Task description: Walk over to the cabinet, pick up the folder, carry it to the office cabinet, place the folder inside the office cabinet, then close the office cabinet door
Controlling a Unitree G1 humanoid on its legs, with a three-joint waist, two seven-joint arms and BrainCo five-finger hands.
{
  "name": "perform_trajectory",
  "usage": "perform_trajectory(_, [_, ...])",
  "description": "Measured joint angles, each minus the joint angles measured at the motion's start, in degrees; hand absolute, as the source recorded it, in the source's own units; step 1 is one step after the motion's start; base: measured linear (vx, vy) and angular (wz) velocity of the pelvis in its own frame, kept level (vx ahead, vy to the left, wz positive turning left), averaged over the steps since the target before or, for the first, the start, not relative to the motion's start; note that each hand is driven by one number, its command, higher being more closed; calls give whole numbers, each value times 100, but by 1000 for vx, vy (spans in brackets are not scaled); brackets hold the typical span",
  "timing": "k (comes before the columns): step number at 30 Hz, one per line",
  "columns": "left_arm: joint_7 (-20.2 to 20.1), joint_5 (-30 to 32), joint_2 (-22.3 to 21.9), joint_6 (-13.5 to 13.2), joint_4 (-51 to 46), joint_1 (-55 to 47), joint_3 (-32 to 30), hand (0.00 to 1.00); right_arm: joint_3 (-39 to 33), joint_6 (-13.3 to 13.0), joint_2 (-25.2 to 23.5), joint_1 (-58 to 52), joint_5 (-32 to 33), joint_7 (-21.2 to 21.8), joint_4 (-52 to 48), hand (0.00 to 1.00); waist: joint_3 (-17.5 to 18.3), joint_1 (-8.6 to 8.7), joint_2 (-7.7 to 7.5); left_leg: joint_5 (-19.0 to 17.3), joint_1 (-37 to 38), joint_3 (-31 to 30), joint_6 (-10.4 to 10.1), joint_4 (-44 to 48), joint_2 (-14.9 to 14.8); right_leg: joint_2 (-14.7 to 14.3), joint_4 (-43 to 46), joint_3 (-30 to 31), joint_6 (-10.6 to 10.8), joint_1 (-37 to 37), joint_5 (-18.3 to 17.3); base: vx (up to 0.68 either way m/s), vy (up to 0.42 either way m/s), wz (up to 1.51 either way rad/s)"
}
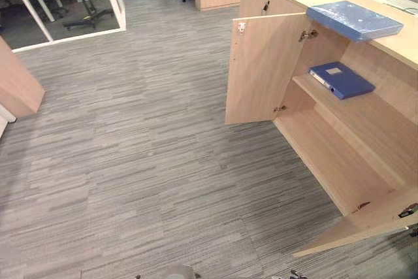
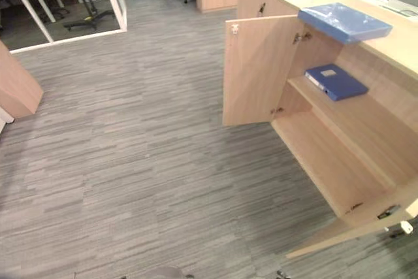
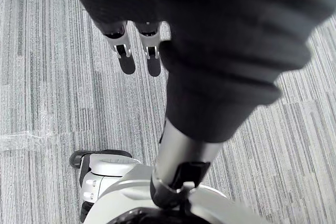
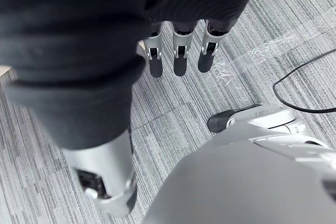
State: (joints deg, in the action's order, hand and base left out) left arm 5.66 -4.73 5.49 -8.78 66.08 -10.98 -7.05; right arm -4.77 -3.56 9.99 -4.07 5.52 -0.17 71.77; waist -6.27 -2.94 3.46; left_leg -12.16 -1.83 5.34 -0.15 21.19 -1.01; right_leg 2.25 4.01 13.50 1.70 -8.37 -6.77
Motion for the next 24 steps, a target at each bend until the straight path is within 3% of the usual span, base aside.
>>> perform_trajectory(1, [-2, -12, -2, 20, 98, 16, -7, 0, -40, 5, 5, -1, 3, 3, 2, 0, 67, -3, -3, -87, 26, 5, 103, -200, 69, 23, 91, 114, 80, 150, -126, 105, 100, -41])
perform_trajectory(4, [0, -91, 1, 44, 100, -39, -16, 0, -179, 7, -23, -70, 2, 41, -4, 0, 228, -1, -45, -29, 272, 91, 150, -727, 283, 146, 618, 260, 234, 403, -398, 98, 101, -36])
perform_trajectory(5, [-1, -162, -5, 41, 93, -53, -5, 0, -360, 3, -49, -126, 9, 69, -16, 0, 306, 5, -42, 50, 479, 150, 210, -1019, 417, 151, 1556, 254, 490, 795, -688, 107, 58, -19])
perform_trajectory(6, [-2, -164, -1, 40, 85, -39, 5, 0, -470, -2, -74, -122, 5, 87, -29, 0, 307, 17, -48, 77, 580, 162, 240, -1110, 468, 148, 2032, 254, 635, 978, -780, 123, 77, -10])
perform_trajectory(7, [-4, -165, 24, 36, 66, -34, 32, 0, -587, -5, -110, -99, 9, 115, -38, 0, 307, 76, -83, 88, 769, 143, 272, -1246, 585, 135, 3085, 235, 842, 1357, -858, 134, 64, 9])
perform_trajectory(8, [-5, -165, 37, 35, 32, 6, 98, 0, -699, -7, -174, -105, 9, 125, -126, 0, 273, 149, -135, 89, 1019, 74, 396, -1336, 697, 148, 4027, 208, 1001, 1662, -757, 150, 39, 18])
perform_trajectory(9, [-6, -164, 53, 35, 30, 34, 167, 0, -735, -23, -193, -109, 21, 124, -130, 0, 248, 182, -143, 56, 1161, 19, 489, -1352, 731, 158, 4423, 154, 1002, 1757, -720, 200, -12, 36])
perform_trajectory(11, [-7, -156, 102, 34, 29, 110, 357, 0, -757, -24, -207, -104, 31, 122, -135, 0, 223, 288, -138, 16, 1534, -230, 574, -1371, 746, 219, 5059, -286, 731, 1923, -871, 216, -39, 56])
perform_trajectory(12, [-8, -156, 121, 29, 29, 228, 456, 0, -753, -29, -213, -94, 33, 121, -169, 0, 190, 345, -108, 14, 1702, -418, 576, -1425, 651, 190, 5032, -635, 477, 2068, -1020, 245, -77, 85])
perform_trajectory(14, [-19, -149, 117, 5, 27, 404, 495, 0, -726, -34, -224, -66, 28, 117, -229, 0, 84, 375, -127, 3, 1866, -636, 553, -1447, 485, 50, 4211, -929, 293, 2256, -1070, 228, -118, 78])
perform_trajectory(15, [-35, -134, 151, -38, -21, 451, 492, 0, -679, -40, -251, -62, 30, 111, -234, 0, 35, 363, -219, -55, 1899, -785, 463, -1477, 465, 41, 3101, -943, 243, 2306, -772, 271, -213, 64])
perform_trajectory(16, [-42, -113, 169, -57, -37, 498, 440, 0, -716, -41, -291, -55, 53, 102, -232, 0, 1, 374, -277, -193, 1954, -918, 332, -1478, 446, 68, 2599, -1067, -36, 2277, -121, 228, -183, 51])
perform_trajectory(19, [-64, 49, 91, -75, -24, 490, 241, 0, -745, -20, -262, 15, 42, 94, -173, 0, -35, 320, -190, -159, 1951, -890, 207, -1534, 101, -229, 2362, -1237, -111, 2183, -4, 261, -186, -1])
perform_trajectory(24, [-122, 344, 1, -59, -14, 542, -164, 0, -747, 7, -286, -5, 0, 94, -215, 0, -114, 357, -211, 71, 2003, -850, 22, -1597, -18, -238, 2227, -1500, -212, 2075, -109, 140, -118, -3])
